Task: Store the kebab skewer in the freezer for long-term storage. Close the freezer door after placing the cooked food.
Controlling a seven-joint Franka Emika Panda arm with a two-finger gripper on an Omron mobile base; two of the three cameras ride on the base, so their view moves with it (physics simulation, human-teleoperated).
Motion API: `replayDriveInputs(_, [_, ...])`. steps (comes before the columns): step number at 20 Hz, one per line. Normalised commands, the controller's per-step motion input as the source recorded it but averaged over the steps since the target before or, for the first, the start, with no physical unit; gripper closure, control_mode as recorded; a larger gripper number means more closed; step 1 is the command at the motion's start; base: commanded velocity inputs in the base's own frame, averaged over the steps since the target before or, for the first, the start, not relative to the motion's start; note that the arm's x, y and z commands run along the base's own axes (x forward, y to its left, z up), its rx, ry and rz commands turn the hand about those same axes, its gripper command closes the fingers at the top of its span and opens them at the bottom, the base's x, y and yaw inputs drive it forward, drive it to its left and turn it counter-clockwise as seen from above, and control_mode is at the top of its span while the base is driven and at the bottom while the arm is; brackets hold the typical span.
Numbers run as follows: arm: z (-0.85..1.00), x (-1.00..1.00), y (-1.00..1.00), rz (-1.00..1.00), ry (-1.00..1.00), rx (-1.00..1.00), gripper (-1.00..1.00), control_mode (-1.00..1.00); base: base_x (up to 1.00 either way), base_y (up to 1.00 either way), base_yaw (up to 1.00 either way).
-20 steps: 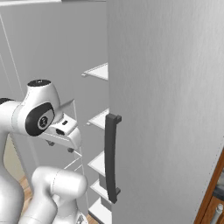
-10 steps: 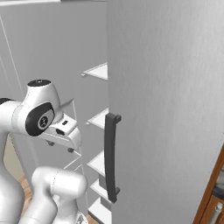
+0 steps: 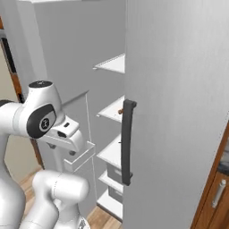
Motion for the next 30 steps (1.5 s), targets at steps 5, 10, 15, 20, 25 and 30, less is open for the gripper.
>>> replayDriveInputs(5, [0.0, 0.0, 0.0, 0.0, 0.0, 0.0, -1.0, 1.0, -0.38, 0.16, -0.29])
replayDriveInputs(10, [0.0, 0.0, 0.0, 0.0, 0.0, 0.0, -1.0, 1.0, -0.32, 0.27, -0.5])
replayDriveInputs(15, [0.0, 0.0, 0.0, 0.0, 0.0, 0.0, -1.0, 1.0, -0.52, 0.39, -0.54])
replayDriveInputs(20, [0.0, 0.0, 0.0, 0.0, 0.0, 0.0, -1.0, 1.0, -0.44, 0.56, -0.39])
replayDriveInputs(25, [0.0, 0.0, 0.0, 0.0, 0.0, 0.0, -1.0, 1.0, -0.21, 0.52, -0.24])
replayDriveInputs(30, [0.0, 0.0, 0.0, 0.0, 0.0, 0.0, -1.0, 1.0, -0.23, 0.4, -0.02])
